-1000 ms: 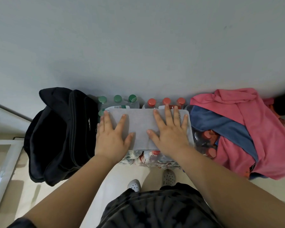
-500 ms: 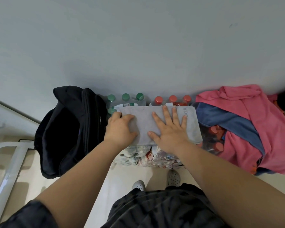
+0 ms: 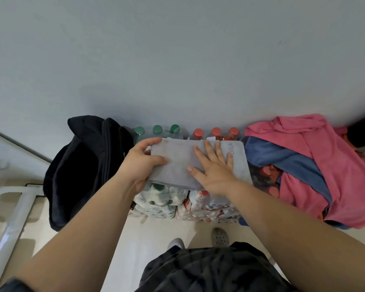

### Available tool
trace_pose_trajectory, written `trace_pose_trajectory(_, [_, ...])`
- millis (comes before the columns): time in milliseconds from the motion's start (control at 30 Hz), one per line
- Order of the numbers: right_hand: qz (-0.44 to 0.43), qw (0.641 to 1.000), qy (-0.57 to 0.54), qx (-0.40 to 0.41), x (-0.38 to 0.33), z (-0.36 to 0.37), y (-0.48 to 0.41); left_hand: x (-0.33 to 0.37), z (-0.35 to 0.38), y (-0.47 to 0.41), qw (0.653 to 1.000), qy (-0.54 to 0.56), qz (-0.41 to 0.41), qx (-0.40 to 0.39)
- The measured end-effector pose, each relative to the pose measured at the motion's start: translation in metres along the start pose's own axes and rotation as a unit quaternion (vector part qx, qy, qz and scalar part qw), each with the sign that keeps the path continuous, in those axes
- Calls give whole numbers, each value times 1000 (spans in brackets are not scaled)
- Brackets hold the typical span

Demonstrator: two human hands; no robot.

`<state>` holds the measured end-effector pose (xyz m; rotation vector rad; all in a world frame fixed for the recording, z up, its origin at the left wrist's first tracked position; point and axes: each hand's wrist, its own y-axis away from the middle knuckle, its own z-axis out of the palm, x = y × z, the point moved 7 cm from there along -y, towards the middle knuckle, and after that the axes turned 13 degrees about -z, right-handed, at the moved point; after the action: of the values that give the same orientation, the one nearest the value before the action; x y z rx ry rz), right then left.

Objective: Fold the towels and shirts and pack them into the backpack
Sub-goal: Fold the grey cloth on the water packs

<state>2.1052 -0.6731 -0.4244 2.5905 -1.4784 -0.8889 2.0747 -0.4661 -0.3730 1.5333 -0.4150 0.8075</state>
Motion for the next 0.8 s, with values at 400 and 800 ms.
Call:
trace_pose_trajectory(400, [-18,933,-320,166,81,-55,67,23,149,39,943,-278,176,60])
trace_pose_trajectory(800, [-52,876,-476,60,96,-57,74,-6,215,28,926,-351,93,98])
